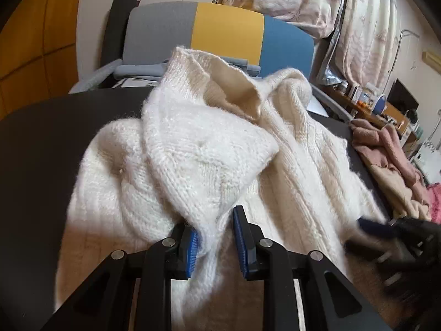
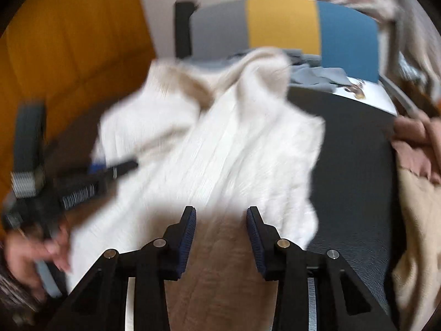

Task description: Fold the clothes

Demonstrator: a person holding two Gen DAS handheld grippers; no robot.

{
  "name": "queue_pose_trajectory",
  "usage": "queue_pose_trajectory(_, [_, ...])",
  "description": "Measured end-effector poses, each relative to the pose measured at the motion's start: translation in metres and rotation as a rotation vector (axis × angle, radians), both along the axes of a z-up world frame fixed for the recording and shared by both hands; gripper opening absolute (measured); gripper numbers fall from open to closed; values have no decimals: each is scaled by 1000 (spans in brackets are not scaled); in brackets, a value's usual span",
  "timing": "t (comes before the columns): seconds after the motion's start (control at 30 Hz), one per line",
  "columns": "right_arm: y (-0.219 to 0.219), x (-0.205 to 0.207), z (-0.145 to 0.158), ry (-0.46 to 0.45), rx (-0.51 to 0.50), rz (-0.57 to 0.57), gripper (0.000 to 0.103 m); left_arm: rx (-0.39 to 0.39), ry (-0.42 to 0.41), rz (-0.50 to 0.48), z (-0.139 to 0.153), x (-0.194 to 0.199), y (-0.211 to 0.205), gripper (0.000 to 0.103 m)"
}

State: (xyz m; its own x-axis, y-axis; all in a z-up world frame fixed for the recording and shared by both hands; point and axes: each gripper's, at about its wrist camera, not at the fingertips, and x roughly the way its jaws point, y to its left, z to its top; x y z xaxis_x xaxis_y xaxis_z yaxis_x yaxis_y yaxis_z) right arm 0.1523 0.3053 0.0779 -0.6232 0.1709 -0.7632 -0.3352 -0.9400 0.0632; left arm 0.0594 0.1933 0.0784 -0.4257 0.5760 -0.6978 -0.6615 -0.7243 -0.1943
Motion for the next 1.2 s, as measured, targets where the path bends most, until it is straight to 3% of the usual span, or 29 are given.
queue_pose_trajectory(0.1, [-18,-20,-16,-94,214,33,39,9,-55,-28,7,-29,4,23])
queue_pose_trajectory(0.2, [-9,-37,-21,-104,269,-18,39,12,-126,-28,19,-61,1,23])
queue_pose_trajectory(0.37, [17,-47,-23,-78,230,-53,40,111,-202,22,44,-80,-38,26])
queue_pose_trajectory(0.47, [20,-48,-24,-65,218,-54,42,126,-225,44,47,-78,-66,27])
queue_pose_trajectory(0.6, [20,-51,-24,-70,240,-51,42,134,-290,50,34,-62,-97,28])
queue_pose_trajectory(0.83, [16,-44,-23,-62,236,-50,42,79,-346,-64,4,-2,-116,34])
queue_pose_trajectory(0.93, [15,-44,-23,-63,241,-49,42,47,-337,-97,-3,17,-118,34])
queue_pose_trajectory(1.13, [15,-43,-23,-59,242,-48,43,31,-262,-46,-10,35,-127,35])
queue_pose_trajectory(1.2, [15,-42,-23,-60,244,-47,43,5,-213,-58,-11,42,-122,40])
